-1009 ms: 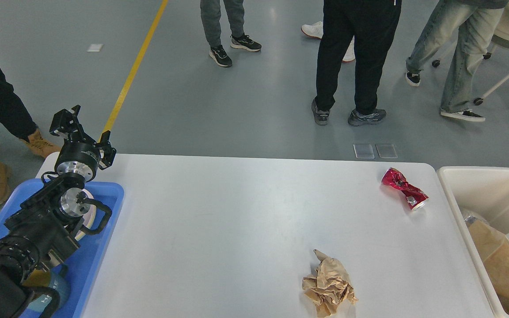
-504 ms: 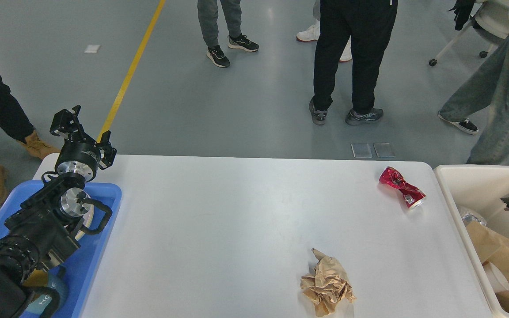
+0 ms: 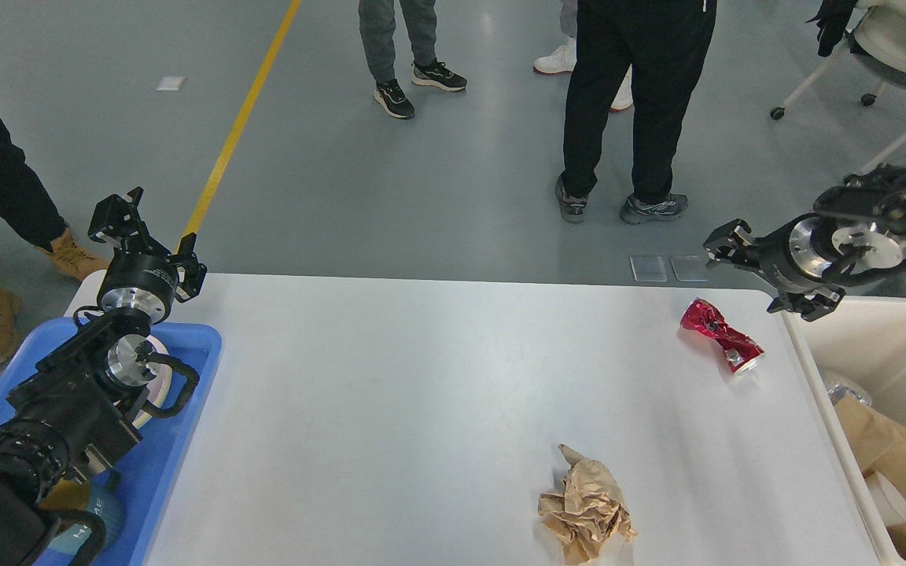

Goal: Tidy desktop
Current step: 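Move the right gripper to the crumpled brown paper and grasp it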

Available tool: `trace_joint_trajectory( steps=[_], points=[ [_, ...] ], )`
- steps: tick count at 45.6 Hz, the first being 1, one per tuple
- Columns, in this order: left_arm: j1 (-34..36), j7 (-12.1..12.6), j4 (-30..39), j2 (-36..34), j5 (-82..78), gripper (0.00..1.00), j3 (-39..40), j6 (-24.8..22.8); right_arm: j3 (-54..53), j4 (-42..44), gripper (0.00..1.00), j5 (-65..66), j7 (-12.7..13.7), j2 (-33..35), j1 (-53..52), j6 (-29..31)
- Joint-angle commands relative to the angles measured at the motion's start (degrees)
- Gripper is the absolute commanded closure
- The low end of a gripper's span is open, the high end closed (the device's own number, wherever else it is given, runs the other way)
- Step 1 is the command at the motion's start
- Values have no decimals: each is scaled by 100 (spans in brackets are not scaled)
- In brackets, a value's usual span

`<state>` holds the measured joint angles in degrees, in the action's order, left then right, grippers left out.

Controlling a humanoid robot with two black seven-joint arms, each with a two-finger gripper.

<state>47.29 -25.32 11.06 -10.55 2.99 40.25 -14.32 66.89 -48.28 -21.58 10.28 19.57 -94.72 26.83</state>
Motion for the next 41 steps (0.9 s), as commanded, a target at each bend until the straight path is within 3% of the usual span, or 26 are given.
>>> trace_joint_trajectory(
  steps=[1,7,13,20,32,41],
  points=[
    [0,0,2,1,0,4,0,0,-88,-103,0,-5,-26,-77,-793,1735],
    [0,0,2,1,0,4,0,0,-115,-506,0,-13,-26,-77,-1600,2817],
    [0,9,2,1,0,4,0,0,-88,-1772,0,-5,-26,-120,-2823,2817],
    [0,0,2,1,0,4,0,0,-123,-1984,0,-5,-17,-656,-2597,2810],
    [0,0,2,1,0,4,0,0,-369,-1922,0,66,9,-1254,-567,1668],
    [0,0,2,1,0,4,0,0,-633,-1913,0,259,9,-1421,164,965]
  ],
)
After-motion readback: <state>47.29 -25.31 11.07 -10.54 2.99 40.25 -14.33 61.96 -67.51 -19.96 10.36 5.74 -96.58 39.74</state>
